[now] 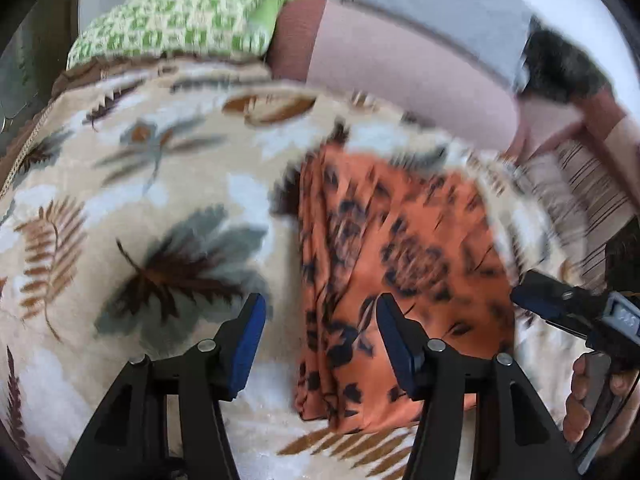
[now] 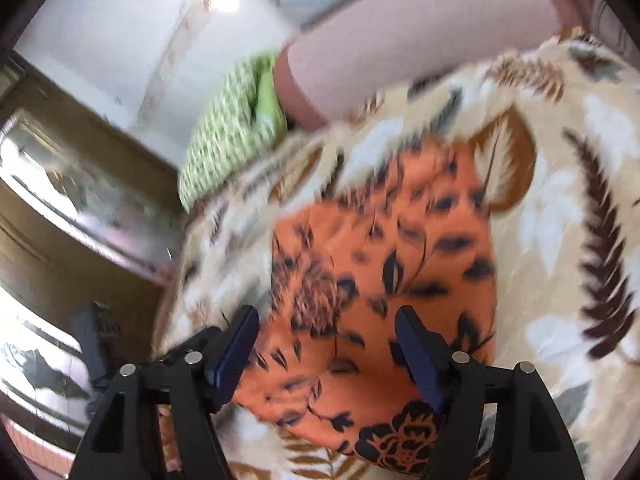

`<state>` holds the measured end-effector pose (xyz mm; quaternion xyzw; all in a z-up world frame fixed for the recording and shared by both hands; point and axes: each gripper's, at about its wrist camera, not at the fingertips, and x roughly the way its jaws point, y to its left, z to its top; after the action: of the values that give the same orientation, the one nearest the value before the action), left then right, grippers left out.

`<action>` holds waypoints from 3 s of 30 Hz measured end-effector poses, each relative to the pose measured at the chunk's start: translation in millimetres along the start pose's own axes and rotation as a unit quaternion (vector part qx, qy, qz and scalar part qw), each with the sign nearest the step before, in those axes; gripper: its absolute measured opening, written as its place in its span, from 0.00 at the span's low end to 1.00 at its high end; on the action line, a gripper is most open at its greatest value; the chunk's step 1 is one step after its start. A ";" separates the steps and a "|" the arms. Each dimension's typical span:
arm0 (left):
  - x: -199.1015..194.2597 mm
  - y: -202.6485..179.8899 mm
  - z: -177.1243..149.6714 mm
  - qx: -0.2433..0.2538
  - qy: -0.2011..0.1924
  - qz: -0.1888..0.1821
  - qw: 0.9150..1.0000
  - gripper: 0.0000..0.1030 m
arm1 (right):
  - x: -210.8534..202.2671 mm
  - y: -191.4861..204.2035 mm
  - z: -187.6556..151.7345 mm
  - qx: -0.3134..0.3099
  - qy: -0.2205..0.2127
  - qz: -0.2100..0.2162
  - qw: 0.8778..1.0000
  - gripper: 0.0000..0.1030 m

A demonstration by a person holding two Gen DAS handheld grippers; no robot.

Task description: Fold small clothes

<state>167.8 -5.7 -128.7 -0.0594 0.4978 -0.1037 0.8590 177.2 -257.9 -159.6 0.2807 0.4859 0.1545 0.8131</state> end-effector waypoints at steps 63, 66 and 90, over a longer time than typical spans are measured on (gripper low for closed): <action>-108.0 0.9 -73.2 0.019 -0.076 0.149 0.986 0.81 | 4.3 24.0 36.2 -0.067 -0.012 -0.133 0.989 0.89; -96.6 1.8 -67.3 0.017 -0.065 0.145 0.987 0.81 | 27.5 12.3 60.6 -0.064 -0.004 -0.160 0.985 0.89; -133.6 -50.2 -84.7 0.025 -0.105 0.104 0.989 0.83 | -147.7 61.7 -145.2 -0.161 -0.151 -0.219 0.950 0.90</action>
<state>23.8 -22.6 -47.9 0.0037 0.4055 -0.0190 0.9139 -19.7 -241.8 -72.0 0.0526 0.3755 0.0048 0.9253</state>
